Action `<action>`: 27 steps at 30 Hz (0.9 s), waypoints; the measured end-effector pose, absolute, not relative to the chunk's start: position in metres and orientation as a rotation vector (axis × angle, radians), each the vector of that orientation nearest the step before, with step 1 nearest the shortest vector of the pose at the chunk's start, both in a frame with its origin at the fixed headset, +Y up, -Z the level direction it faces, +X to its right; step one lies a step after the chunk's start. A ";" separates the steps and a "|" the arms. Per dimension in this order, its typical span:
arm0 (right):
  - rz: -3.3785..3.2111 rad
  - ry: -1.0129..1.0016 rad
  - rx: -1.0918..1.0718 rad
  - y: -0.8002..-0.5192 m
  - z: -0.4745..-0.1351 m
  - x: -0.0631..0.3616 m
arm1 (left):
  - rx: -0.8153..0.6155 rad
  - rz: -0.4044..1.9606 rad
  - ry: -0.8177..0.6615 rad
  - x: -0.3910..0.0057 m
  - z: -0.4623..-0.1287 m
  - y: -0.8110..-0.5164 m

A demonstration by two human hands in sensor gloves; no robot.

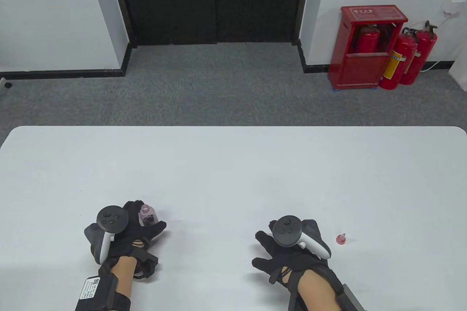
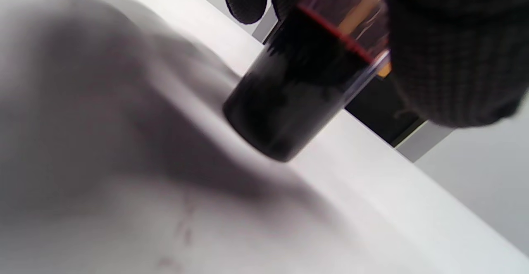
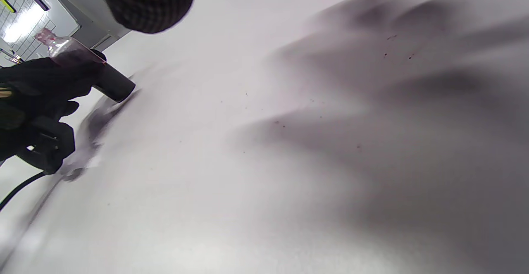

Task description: Close soy sauce bottle by twisting cap

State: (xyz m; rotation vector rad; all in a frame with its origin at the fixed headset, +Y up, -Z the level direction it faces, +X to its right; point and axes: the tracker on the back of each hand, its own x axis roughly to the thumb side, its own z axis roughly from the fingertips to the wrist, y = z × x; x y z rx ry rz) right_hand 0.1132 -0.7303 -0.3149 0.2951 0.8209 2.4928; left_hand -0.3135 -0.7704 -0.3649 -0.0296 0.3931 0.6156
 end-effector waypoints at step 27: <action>2.483 0.836 0.276 -0.731 -0.316 0.115 | 0.053 0.741 0.150 -0.264 -0.348 -0.737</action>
